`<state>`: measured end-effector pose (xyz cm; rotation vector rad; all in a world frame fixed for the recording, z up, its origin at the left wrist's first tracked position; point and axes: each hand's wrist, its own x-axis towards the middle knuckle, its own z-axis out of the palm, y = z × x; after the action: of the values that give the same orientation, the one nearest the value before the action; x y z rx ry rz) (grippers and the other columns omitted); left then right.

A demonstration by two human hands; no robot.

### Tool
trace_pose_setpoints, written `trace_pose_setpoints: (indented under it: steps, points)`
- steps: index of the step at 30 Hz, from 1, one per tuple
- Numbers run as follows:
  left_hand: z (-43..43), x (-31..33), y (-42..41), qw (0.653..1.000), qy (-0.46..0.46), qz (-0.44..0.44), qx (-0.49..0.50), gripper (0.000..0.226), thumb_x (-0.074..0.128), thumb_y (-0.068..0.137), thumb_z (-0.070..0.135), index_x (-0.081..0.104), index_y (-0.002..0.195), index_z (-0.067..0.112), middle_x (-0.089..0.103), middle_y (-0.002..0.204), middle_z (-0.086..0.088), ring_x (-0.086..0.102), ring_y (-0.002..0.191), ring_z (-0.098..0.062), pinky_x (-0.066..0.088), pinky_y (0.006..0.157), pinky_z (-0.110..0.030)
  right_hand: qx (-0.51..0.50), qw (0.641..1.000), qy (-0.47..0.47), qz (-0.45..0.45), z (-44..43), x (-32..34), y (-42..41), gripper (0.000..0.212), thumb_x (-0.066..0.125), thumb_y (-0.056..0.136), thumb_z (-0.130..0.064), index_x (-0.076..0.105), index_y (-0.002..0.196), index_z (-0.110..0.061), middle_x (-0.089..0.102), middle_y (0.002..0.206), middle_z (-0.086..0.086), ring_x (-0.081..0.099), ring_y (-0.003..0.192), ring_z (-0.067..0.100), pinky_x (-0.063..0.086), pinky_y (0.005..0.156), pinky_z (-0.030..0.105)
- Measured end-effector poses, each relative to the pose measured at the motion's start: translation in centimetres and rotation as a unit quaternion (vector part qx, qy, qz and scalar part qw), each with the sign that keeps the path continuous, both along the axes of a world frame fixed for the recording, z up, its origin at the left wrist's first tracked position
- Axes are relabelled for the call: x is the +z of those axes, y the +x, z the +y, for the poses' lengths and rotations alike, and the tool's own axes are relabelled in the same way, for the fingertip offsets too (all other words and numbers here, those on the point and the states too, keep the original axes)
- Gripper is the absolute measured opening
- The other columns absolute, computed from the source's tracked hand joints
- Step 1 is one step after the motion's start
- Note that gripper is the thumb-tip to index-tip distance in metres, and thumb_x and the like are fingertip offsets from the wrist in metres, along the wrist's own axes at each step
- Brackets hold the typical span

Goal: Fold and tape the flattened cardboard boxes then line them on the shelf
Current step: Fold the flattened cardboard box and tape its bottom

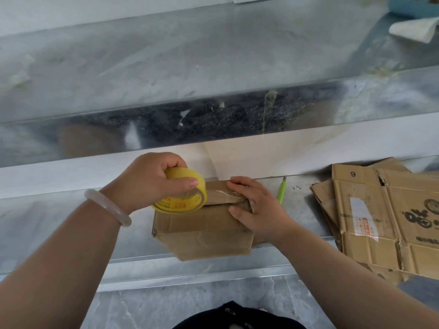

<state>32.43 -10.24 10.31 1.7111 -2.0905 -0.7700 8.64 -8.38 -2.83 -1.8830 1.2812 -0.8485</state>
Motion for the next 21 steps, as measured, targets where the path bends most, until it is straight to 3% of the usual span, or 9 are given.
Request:
trace_pose_setpoints:
  steps: [4, 7, 10, 12, 14, 16, 18, 21]
  points:
    - [0.5, -0.3, 0.9, 1.000, 0.014, 0.009, 0.005, 0.047, 0.059, 0.049, 0.073, 0.066, 0.075, 0.035, 0.066, 0.077, 0.024, 0.060, 0.070, 0.004, 0.040, 0.059, -0.015, -0.001, 0.999, 0.028, -0.028, 0.2, 0.1, 0.3, 0.049, 0.065, 0.090, -0.010, 0.054, 0.137, -0.020, 0.039, 0.138, -0.024, 0.026, 0.124, -0.025, 0.017, 0.104, -0.001]
    - [0.8, -1.0, 1.3, 0.999, 0.024, 0.015, 0.017, 0.052, 0.058, 0.047, 0.076, 0.067, 0.077, 0.035, 0.067, 0.079, 0.021, 0.061, 0.071, 0.003, 0.042, 0.061, -0.017, 0.004, 0.999, 0.040, -0.026, 0.4, 0.0, 0.6, 0.049, 0.060, 0.093, -0.011, 0.050, 0.140, -0.023, 0.034, 0.141, -0.027, 0.017, 0.128, -0.027, 0.012, 0.106, 0.000]
    - [1.0, -1.3, 1.4, 0.999, 0.030, 0.003, 0.019, 0.053, 0.064, 0.048, 0.079, 0.067, 0.079, 0.036, 0.066, 0.079, 0.023, 0.060, 0.073, 0.004, 0.042, 0.061, -0.017, 0.004, 1.000, 0.013, 0.028, 0.3, 0.2, 0.2, 0.056, 0.068, 0.089, -0.031, 0.047, 0.141, -0.032, 0.031, 0.141, -0.034, 0.014, 0.133, -0.022, 0.012, 0.111, 0.008]
    - [1.1, -1.5, 1.4, 0.999, 0.030, 0.003, 0.024, 0.049, 0.069, 0.053, 0.077, 0.067, 0.080, 0.036, 0.066, 0.078, 0.024, 0.060, 0.074, 0.005, 0.042, 0.061, -0.017, 0.013, 0.997, 0.012, 0.074, 0.1, 0.8, -0.3, 0.075, 0.071, 0.075, -0.057, 0.043, 0.142, -0.040, 0.028, 0.140, -0.035, 0.017, 0.132, -0.017, 0.010, 0.109, 0.008]
    - [1.2, -1.5, 1.5, 0.999, 0.029, 0.006, 0.027, 0.042, 0.063, 0.055, 0.068, 0.067, 0.080, 0.035, 0.066, 0.077, 0.024, 0.060, 0.073, 0.005, 0.042, 0.062, -0.018, 0.037, 0.993, 0.002, 0.108, -0.1, 1.5, -0.4, 0.091, 0.062, 0.060, -0.076, 0.039, 0.142, -0.045, 0.025, 0.139, -0.035, 0.017, 0.131, -0.012, 0.010, 0.108, 0.010]
    - [1.3, -1.5, 1.5, 0.999, 0.027, 0.009, 0.025, 0.040, 0.065, 0.056, 0.067, 0.067, 0.079, 0.035, 0.066, 0.078, 0.024, 0.060, 0.074, 0.004, 0.042, 0.061, -0.018, 0.062, 0.988, -0.009, 0.139, -0.3, 2.0, -0.4, 0.097, 0.060, 0.056, -0.083, 0.037, 0.143, -0.046, 0.023, 0.140, -0.031, 0.016, 0.131, -0.006, 0.013, 0.109, 0.018]
    - [1.4, -1.5, 1.6, 0.999, 0.028, 0.014, 0.021, 0.038, 0.070, 0.059, 0.067, 0.067, 0.079, 0.035, 0.066, 0.079, 0.023, 0.060, 0.074, 0.004, 0.042, 0.061, -0.018, 0.073, 0.986, -0.009, 0.151, -0.3, 2.3, -0.4, 0.092, 0.066, 0.060, -0.078, 0.039, 0.143, -0.046, 0.021, 0.137, -0.032, 0.015, 0.130, -0.006, 0.014, 0.107, 0.018]
    - [1.3, -1.6, 1.6, 0.999, 0.026, 0.012, 0.017, 0.039, 0.073, 0.059, 0.068, 0.067, 0.079, 0.035, 0.066, 0.080, 0.024, 0.060, 0.075, 0.004, 0.042, 0.061, -0.017, 0.054, 0.991, 0.000, 0.119, -0.3, 2.0, -0.3, 0.075, 0.076, 0.073, -0.057, 0.046, 0.140, -0.042, 0.025, 0.134, -0.032, 0.018, 0.128, -0.007, 0.010, 0.103, 0.007]
